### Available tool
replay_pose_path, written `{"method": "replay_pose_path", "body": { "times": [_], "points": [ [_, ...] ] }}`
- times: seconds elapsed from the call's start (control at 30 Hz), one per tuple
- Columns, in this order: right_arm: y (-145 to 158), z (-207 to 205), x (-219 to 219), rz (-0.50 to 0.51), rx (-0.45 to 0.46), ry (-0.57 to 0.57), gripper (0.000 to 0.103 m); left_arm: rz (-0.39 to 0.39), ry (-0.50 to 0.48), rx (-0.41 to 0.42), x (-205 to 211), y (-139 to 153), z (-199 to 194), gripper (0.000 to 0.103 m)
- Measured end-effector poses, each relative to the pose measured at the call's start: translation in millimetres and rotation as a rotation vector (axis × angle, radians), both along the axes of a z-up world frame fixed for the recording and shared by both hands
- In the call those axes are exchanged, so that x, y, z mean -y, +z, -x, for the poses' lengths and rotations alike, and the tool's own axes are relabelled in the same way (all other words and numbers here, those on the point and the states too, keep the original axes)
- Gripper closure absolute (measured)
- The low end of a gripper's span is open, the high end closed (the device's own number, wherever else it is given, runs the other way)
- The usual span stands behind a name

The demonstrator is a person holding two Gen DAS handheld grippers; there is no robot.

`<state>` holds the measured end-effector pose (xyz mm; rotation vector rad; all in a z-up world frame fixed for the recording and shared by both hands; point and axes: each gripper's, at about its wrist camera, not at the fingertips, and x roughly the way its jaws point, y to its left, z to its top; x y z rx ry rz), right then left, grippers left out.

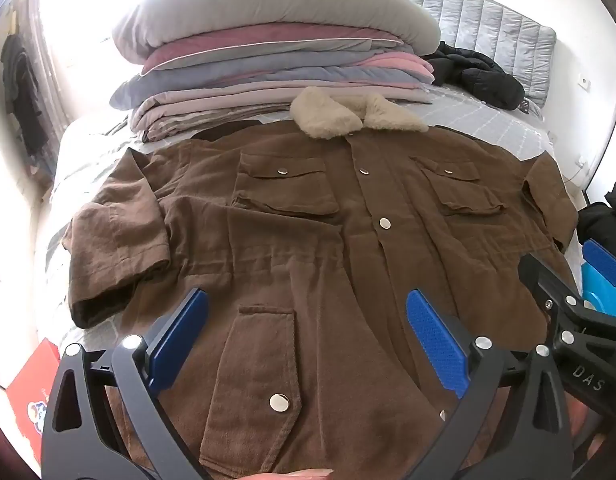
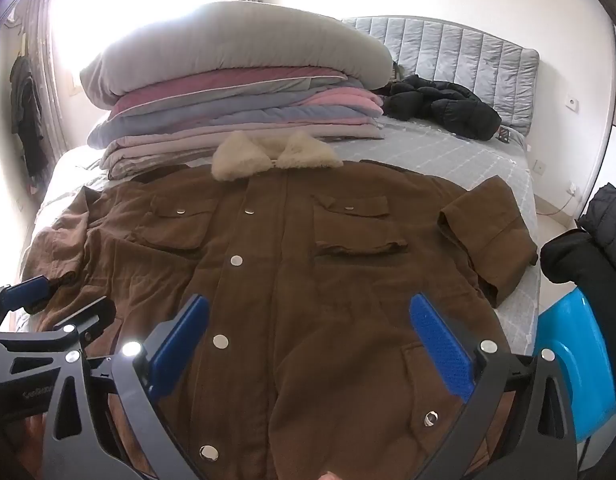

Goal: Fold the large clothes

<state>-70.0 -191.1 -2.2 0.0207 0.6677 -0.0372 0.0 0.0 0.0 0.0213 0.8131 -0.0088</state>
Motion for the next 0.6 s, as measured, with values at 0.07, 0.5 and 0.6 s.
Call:
{"method": "replay_pose_path", "body": {
  "times": [0.07, 0.5, 0.6],
  "points": [
    [-1.6, -0.6, -0.1, 0.0, -0.001, -0.001, 0.006, -0.001, 0.001, 0.001, -0.1, -0.1, 0.0, 0.007],
    [1.0, -1.1, 4.6, 0.005, -0.006, -0.016, 0.006, -0.013, 0.026, 0.013, -4.0, 0.2, 7.1, 0.007],
    [0.8, -1.2, 4.6, 0.003, -0.009, -0.017, 0.006, -0.011, 0.028, 0.009, -6.3, -0.1, 1.8, 0.007]
  ]
}}
